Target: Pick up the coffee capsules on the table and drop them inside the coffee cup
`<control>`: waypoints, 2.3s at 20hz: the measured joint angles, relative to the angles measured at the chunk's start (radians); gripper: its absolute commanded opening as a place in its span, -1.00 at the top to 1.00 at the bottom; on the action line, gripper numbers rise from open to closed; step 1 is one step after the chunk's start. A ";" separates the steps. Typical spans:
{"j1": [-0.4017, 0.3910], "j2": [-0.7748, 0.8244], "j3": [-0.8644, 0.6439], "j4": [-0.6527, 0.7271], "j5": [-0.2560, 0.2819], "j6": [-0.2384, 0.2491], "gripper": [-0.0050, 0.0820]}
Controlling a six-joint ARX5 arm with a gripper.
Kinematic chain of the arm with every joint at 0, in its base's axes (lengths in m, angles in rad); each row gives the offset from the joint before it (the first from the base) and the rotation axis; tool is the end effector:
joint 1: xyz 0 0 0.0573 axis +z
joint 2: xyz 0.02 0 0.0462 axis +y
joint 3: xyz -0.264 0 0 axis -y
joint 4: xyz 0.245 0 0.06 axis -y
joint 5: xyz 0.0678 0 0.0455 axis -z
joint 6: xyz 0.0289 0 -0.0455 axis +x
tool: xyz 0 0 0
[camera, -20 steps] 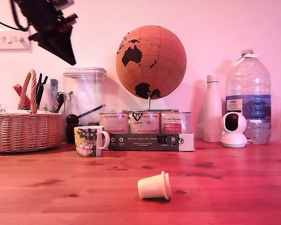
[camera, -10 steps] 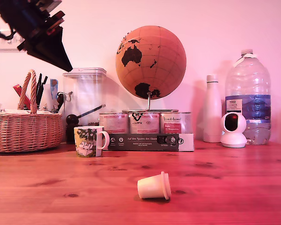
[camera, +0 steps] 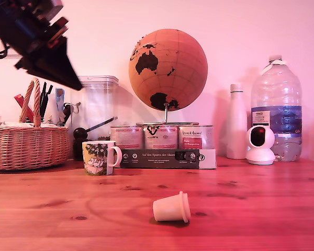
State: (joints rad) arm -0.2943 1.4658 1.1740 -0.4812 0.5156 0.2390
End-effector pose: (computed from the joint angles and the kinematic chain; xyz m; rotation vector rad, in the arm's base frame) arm 0.2933 -0.1038 0.2881 0.1267 0.6918 -0.8572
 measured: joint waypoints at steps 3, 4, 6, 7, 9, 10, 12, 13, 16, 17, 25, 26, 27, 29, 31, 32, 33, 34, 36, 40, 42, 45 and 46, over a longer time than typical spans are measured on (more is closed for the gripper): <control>-0.023 -0.003 -0.008 0.008 0.038 0.011 0.94; -0.027 -0.010 -0.024 0.023 0.048 0.013 0.94; -0.027 -0.031 -0.082 0.053 0.087 0.037 0.94; -0.027 -0.043 -0.120 0.073 0.108 0.038 0.94; -0.027 -0.066 -0.204 0.135 0.159 0.071 0.94; -0.026 -0.072 -0.241 0.164 0.190 0.075 0.94; -0.027 -0.078 -0.313 0.232 0.231 0.076 0.94; -0.027 -0.078 -0.342 0.260 0.249 0.076 0.94; -0.029 -0.078 -0.403 0.312 0.284 0.076 0.94; -0.032 -0.079 -0.426 0.340 0.287 0.076 0.94; -0.040 -0.229 -0.697 0.575 0.224 0.006 0.94; -0.040 -0.259 -0.722 0.601 0.215 -0.006 0.94; -0.040 -0.289 -0.747 0.629 0.212 -0.025 0.94; -0.043 -0.335 -0.789 0.651 0.208 -0.031 0.94; -0.060 -0.351 -0.829 0.678 0.208 -0.055 0.94; -0.068 -0.354 -0.846 0.684 0.208 -0.058 0.94; -0.077 -0.360 -0.864 0.690 0.203 -0.074 0.94; -0.088 -0.373 -0.882 0.704 0.187 -0.087 0.94; -0.119 -0.417 -0.917 0.727 0.148 -0.106 0.94; -0.188 -0.525 -0.981 0.729 0.083 -0.144 0.94; -0.223 -0.566 -0.995 0.729 0.050 -0.170 0.94; -0.282 -0.632 -1.020 0.718 0.018 -0.190 0.94; -0.300 -0.647 -1.025 0.700 0.015 -0.190 0.94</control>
State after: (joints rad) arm -0.5941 0.8188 0.1490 0.2188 0.5308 0.0494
